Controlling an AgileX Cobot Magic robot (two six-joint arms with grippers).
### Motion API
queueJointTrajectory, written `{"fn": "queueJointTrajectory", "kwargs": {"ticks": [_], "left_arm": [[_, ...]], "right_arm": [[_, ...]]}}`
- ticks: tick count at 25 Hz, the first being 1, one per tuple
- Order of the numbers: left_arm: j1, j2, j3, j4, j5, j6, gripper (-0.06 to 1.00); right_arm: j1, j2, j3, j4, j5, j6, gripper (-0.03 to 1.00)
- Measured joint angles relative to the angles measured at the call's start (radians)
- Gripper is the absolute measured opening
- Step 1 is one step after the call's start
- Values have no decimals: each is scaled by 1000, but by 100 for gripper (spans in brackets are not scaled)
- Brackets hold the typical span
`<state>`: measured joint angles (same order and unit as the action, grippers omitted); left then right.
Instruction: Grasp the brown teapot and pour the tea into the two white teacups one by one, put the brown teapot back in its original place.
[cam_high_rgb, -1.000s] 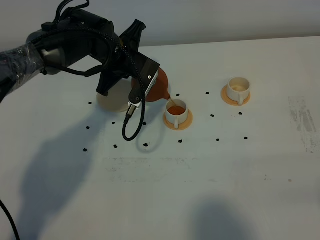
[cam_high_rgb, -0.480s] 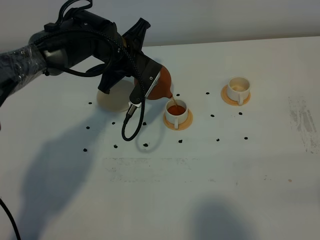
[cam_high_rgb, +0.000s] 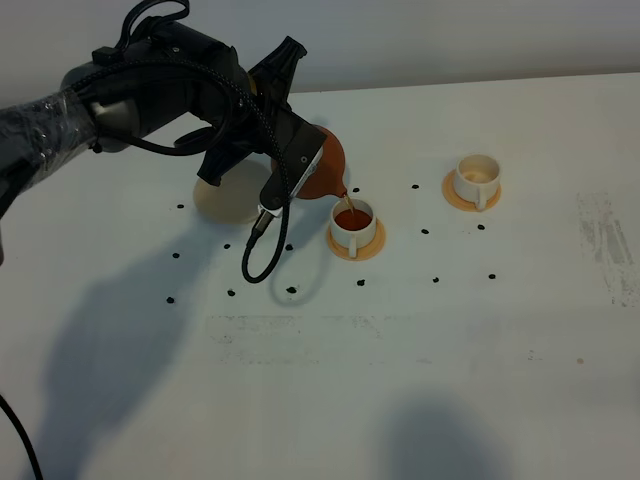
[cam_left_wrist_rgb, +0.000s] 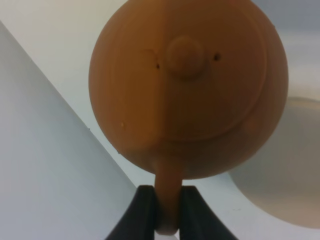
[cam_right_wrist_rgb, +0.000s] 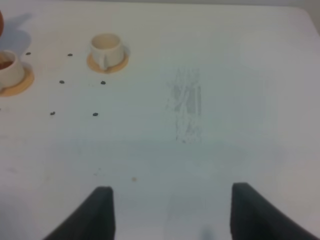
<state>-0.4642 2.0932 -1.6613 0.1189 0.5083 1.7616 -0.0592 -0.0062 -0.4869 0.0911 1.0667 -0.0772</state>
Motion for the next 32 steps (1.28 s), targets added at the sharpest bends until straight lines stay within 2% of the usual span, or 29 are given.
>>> {"fn": "queueJointTrajectory", "kwargs": {"ticks": [32], "left_arm": [[0,0,0,0,-5,29,10]], "right_arm": [[0,0,0,0,0,-1,51]]}}
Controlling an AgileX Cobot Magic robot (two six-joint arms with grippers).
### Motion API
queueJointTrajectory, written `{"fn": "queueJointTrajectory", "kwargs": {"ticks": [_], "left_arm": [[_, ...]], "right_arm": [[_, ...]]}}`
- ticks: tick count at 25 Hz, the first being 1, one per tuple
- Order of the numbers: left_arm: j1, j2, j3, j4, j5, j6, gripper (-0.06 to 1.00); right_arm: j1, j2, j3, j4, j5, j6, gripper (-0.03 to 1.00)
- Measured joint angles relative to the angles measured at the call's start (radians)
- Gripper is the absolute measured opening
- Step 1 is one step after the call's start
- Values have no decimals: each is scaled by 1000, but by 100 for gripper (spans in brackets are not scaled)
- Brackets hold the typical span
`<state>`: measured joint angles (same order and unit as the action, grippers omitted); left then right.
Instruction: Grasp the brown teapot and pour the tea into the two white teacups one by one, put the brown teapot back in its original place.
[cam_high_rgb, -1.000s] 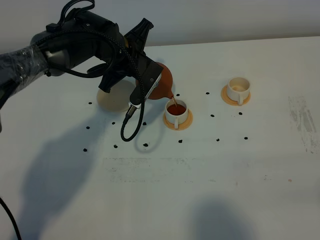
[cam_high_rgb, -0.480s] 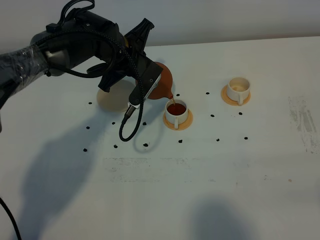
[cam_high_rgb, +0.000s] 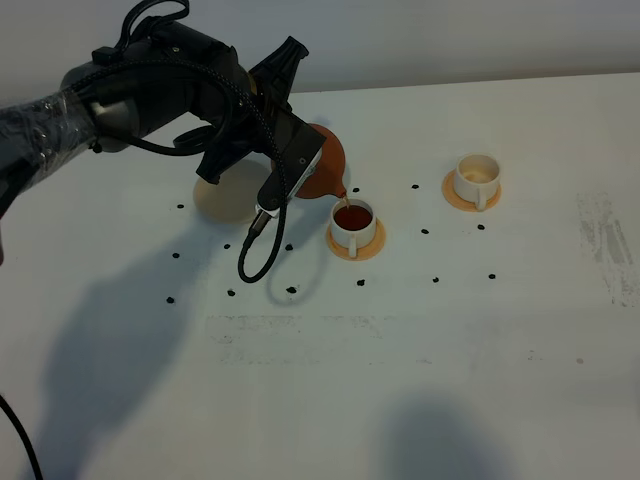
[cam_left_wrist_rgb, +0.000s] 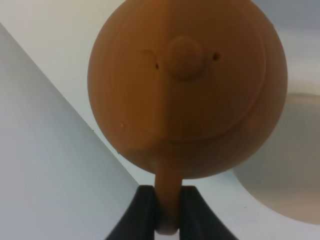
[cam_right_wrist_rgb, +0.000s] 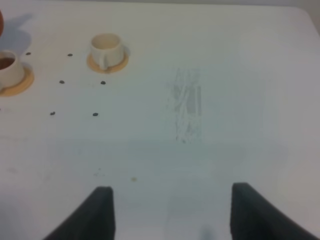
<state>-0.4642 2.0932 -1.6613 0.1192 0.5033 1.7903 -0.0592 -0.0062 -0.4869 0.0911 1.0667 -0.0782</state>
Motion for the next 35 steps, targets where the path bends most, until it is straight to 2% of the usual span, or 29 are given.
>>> {"fn": "queueJointTrajectory", "kwargs": {"ticks": [6,20,28,35], "left_arm": [[0,0,0,-19,9,-10,10],[2,0,0,-28,66,-180,10],[21,-11,0,-68,115,-253,10],[51,-66,0,-101,170,-391,10]], "right_arm": [[0,0,0,0,0,0,51],[0,0,0,0,0,0,51],[0,0,0,0,0,0,51],[0,0,0,0,0,0,51]]}}
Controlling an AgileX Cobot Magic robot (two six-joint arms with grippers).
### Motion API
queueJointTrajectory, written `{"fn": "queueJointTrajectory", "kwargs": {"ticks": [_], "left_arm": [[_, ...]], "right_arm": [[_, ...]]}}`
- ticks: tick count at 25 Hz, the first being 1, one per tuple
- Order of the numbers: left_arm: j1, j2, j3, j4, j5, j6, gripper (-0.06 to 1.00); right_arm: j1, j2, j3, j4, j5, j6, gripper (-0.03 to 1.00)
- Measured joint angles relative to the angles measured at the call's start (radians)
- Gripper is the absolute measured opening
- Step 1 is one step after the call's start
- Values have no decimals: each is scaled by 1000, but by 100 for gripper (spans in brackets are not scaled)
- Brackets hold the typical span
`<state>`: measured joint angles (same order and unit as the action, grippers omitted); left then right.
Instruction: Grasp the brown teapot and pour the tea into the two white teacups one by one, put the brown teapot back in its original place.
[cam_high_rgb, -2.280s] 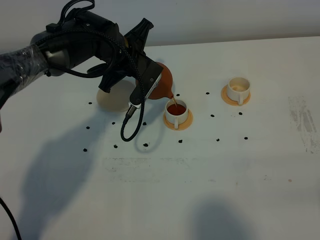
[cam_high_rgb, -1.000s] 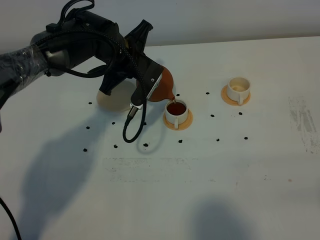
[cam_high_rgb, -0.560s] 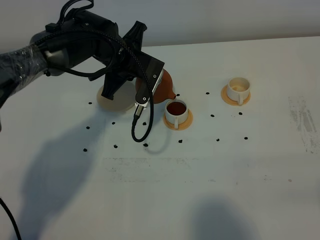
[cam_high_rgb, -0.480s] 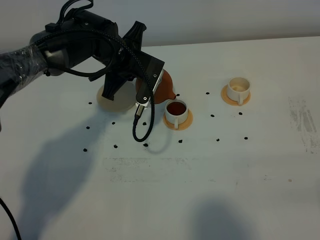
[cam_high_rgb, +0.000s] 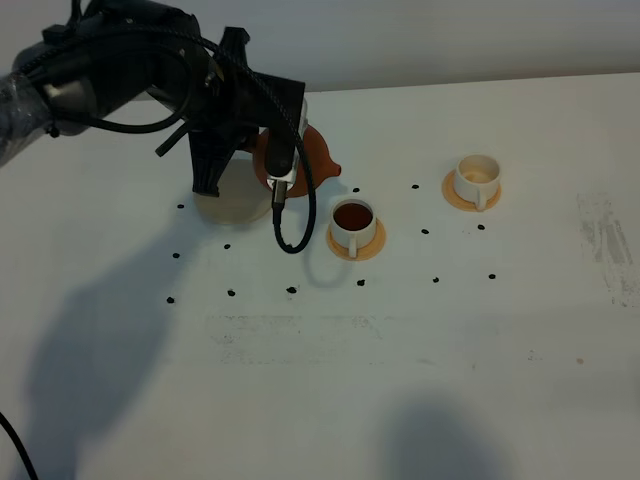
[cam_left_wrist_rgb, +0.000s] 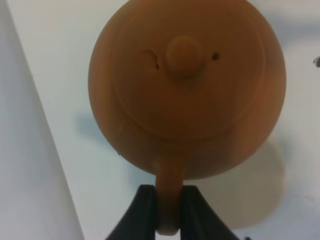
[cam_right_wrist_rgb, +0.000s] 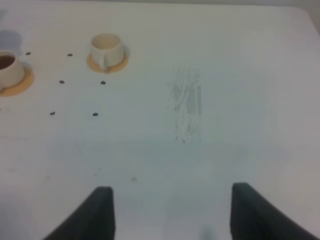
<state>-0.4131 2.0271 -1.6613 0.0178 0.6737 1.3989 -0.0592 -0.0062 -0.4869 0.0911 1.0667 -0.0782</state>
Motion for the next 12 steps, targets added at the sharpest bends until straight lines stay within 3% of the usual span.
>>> {"fn": "queueJointTrajectory", "kwargs": {"ticks": [12], "left_arm": [[32,-9,0,-88,127,-190,10]], "right_arm": [[0,0,0,-1,0,0,51]]}}
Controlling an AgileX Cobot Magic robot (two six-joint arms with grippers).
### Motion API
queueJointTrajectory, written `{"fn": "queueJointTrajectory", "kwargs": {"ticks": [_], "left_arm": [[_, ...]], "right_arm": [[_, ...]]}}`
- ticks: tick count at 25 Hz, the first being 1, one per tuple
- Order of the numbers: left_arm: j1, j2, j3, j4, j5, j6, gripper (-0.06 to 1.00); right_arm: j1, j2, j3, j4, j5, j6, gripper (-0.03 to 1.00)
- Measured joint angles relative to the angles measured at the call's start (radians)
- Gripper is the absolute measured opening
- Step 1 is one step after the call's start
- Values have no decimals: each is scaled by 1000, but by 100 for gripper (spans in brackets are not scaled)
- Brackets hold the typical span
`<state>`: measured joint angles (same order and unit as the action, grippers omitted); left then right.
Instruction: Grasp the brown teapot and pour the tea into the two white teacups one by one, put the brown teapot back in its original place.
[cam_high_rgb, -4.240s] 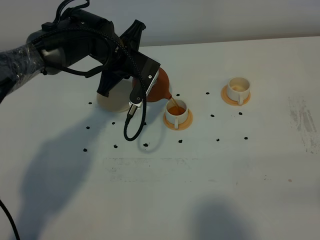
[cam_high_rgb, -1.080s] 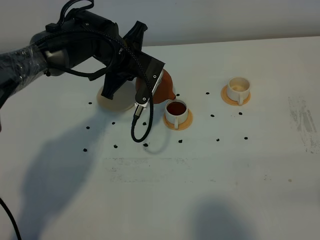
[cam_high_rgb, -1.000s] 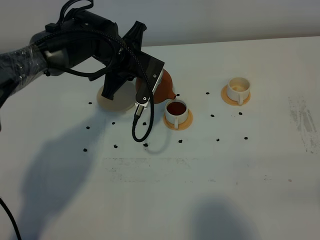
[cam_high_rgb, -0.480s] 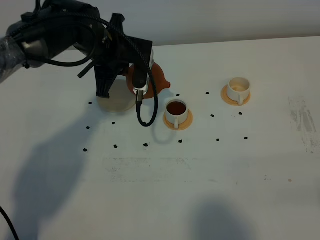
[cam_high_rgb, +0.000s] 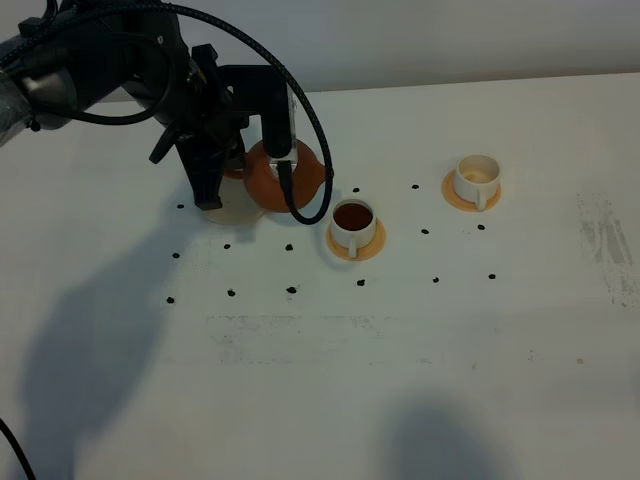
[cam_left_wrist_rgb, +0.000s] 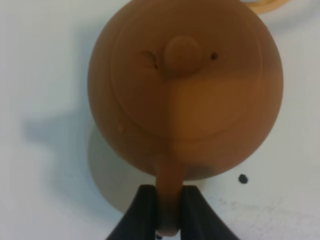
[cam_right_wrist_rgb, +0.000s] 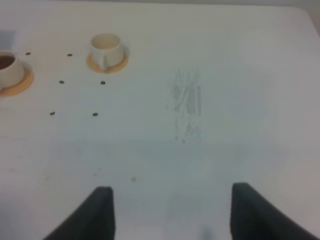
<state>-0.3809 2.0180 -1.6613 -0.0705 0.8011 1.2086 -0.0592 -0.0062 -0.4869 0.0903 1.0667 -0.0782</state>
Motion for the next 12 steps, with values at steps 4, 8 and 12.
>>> {"fn": "queueJointTrajectory", "kwargs": {"ticks": [4,8,12], "left_arm": [[0,0,9,-18,-2,-41,10],[0,-1,56,-53,-12,-50,10],[7,-1,109,-77,-47,-66,10]], "right_arm": [[0,0,0,0,0,0,51],[0,0,0,0,0,0,51],[0,0,0,0,0,0,51]]}}
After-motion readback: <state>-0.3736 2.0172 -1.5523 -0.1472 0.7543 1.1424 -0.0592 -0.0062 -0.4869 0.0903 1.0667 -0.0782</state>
